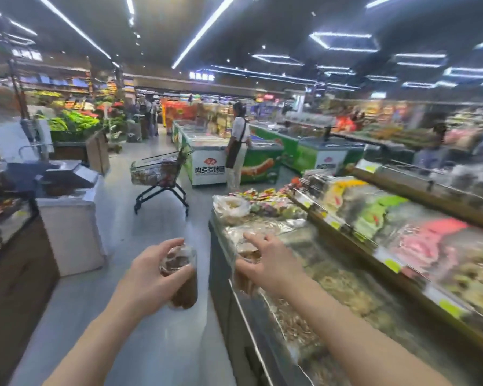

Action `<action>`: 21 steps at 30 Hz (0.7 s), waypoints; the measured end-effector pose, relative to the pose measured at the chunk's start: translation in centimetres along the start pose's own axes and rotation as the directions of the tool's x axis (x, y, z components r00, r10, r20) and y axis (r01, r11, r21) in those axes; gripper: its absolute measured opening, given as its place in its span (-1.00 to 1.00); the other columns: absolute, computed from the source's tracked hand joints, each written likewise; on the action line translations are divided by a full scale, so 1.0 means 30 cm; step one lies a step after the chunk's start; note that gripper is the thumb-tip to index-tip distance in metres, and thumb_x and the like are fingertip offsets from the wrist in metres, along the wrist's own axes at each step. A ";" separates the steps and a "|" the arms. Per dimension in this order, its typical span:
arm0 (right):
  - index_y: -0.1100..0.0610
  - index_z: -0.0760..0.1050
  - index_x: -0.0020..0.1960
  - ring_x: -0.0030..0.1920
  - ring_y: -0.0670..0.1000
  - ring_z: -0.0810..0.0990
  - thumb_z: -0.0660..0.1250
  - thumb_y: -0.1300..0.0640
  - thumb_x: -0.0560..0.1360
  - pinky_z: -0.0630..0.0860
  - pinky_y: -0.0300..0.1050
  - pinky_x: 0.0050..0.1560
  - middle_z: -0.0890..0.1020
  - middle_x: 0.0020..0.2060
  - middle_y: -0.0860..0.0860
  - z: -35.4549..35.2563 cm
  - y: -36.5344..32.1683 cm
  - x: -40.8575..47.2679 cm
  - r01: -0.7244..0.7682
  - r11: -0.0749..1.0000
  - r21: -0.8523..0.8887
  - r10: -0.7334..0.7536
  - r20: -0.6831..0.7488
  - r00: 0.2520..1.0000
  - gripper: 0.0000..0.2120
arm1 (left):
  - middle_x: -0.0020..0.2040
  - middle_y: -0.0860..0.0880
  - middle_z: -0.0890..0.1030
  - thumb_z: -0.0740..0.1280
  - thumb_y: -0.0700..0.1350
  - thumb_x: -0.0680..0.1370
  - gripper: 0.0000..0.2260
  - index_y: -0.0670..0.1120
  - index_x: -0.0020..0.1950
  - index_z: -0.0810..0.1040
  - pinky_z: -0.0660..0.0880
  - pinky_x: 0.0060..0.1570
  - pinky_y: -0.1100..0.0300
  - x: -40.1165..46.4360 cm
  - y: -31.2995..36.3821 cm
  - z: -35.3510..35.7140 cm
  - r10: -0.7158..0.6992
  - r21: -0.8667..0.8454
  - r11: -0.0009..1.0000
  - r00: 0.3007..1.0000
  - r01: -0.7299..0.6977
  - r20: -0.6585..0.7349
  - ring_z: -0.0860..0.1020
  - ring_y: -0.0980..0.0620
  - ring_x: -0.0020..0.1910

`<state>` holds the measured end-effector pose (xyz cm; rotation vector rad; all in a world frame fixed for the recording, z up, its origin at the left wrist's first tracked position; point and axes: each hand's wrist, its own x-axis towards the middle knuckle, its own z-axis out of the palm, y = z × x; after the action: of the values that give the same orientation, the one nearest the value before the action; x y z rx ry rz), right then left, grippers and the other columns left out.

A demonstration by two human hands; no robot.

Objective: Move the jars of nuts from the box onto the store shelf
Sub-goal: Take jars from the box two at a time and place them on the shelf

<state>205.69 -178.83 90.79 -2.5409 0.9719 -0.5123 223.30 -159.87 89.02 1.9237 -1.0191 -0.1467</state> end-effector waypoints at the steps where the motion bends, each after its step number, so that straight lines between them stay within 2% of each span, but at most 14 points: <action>1: -0.18 0.34 0.53 0.31 0.14 0.51 0.32 -0.29 0.40 0.48 0.01 0.29 0.47 0.34 0.04 -0.037 0.062 -0.010 -0.044 0.999 -0.016 0.044 -0.017 0.999 -0.29 | 0.09 0.18 0.60 0.44 0.28 0.36 -0.53 0.34 0.27 0.51 0.54 0.02 0.08 0.033 0.035 0.067 0.032 -0.017 0.999 0.999 -0.031 0.044 0.55 0.18 -0.15; 4: -0.19 0.30 0.55 0.33 0.15 0.50 0.28 -0.33 0.43 0.49 0.06 0.27 0.44 0.36 0.04 -0.152 0.271 -0.055 -0.220 0.974 -0.054 0.215 -0.083 0.973 -0.28 | 0.03 0.17 0.60 0.52 0.14 0.45 -0.59 0.30 0.27 0.54 0.45 -0.17 0.24 0.137 0.158 0.302 0.153 -0.081 0.987 0.969 -0.139 0.196 0.52 0.26 -0.30; 8: -0.19 0.26 0.57 0.30 0.15 0.51 0.21 -0.33 0.48 0.49 0.04 0.27 0.43 0.31 0.03 -0.279 0.497 -0.132 -0.435 0.896 -0.086 0.419 -0.161 0.894 -0.32 | -0.03 0.13 0.61 0.50 0.19 0.46 -0.57 0.35 0.29 0.49 0.46 -0.22 0.23 0.228 0.317 0.579 0.303 -0.167 0.952 0.875 -0.257 0.378 0.55 0.30 -0.31; 11: -0.20 0.23 0.58 0.40 0.15 0.44 0.21 -0.34 0.47 0.45 0.03 0.34 0.37 0.44 0.04 -0.362 0.640 -0.190 -0.567 0.817 -0.099 0.541 -0.207 0.815 -0.30 | -0.09 0.13 0.61 0.47 0.22 0.45 -0.59 0.40 0.25 0.45 0.45 -0.28 0.21 0.273 0.431 0.762 0.404 -0.232 0.914 0.784 -0.332 0.471 0.56 0.33 -0.31; 12: -0.21 0.22 0.58 0.42 0.15 0.42 0.21 -0.34 0.47 0.43 0.03 0.35 0.33 0.48 0.04 -0.388 0.684 -0.209 -0.609 0.787 -0.098 0.580 -0.218 0.785 -0.29 | -0.05 0.14 0.63 0.46 0.26 0.43 -0.58 0.39 0.27 0.46 0.48 -0.28 0.19 0.287 0.466 0.822 0.432 -0.259 0.902 0.751 -0.346 0.499 0.57 0.30 -0.30; 14: -0.22 0.20 0.58 0.45 0.14 0.39 0.23 -0.34 0.48 0.43 0.03 0.35 0.30 0.52 0.04 -0.438 0.763 -0.248 -0.682 0.727 -0.084 0.646 -0.251 0.720 -0.29 | 0.09 0.19 0.63 0.40 0.33 0.37 -0.47 0.34 0.34 0.48 0.57 -0.20 0.12 0.319 0.528 0.941 0.488 -0.319 0.873 0.684 -0.370 0.542 0.60 0.24 -0.27; 16: -0.22 0.20 0.59 0.50 0.13 0.34 0.24 -0.33 0.48 0.40 0.03 0.38 0.27 0.55 0.05 -0.480 0.825 -0.292 -0.743 0.668 -0.045 0.702 -0.293 0.649 -0.30 | 0.17 0.23 0.61 0.36 0.37 0.34 -0.41 0.33 0.37 0.47 0.60 -0.03 0.05 0.345 0.599 1.048 0.522 -0.351 0.853 0.626 -0.386 0.580 0.62 0.24 -0.18; 18: -0.24 0.23 0.57 0.50 0.12 0.34 0.24 -0.33 0.46 0.37 0.00 0.42 0.30 0.54 0.04 -0.512 0.877 -0.339 -0.796 0.605 -0.018 0.744 -0.343 0.573 -0.30 | 0.17 0.24 0.60 0.36 0.38 0.33 -0.45 0.40 0.32 0.47 0.58 0.09 0.06 0.355 0.676 1.140 0.556 -0.391 0.831 0.563 -0.396 0.611 0.61 0.28 -0.05; 20: -0.24 0.25 0.55 0.43 0.11 0.43 0.24 -0.34 0.47 0.42 0.00 0.39 0.38 0.48 0.00 -0.541 0.920 -0.386 -0.841 0.540 -0.006 0.775 -0.386 0.501 -0.32 | 0.14 0.24 0.59 0.37 0.35 0.33 -0.57 0.54 0.19 0.44 0.56 0.12 0.08 0.355 0.755 1.219 0.590 -0.435 0.806 0.498 -0.400 0.636 0.60 0.29 0.00; 21: -0.24 0.26 0.55 0.39 0.12 0.47 0.24 -0.34 0.48 0.45 0.01 0.35 0.41 0.43 0.00 -0.556 0.935 -0.410 -0.859 0.511 0.001 0.786 -0.404 0.468 -0.34 | 0.13 0.24 0.60 0.39 0.34 0.34 -0.62 0.55 0.14 0.43 0.56 0.11 0.09 0.352 0.796 1.257 0.608 -0.456 0.793 0.468 -0.404 0.642 0.60 0.27 0.01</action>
<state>173.96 -193.29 89.84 -1.7415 2.3208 -0.5695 198.06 -198.16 89.13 1.2002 -2.0193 -0.7644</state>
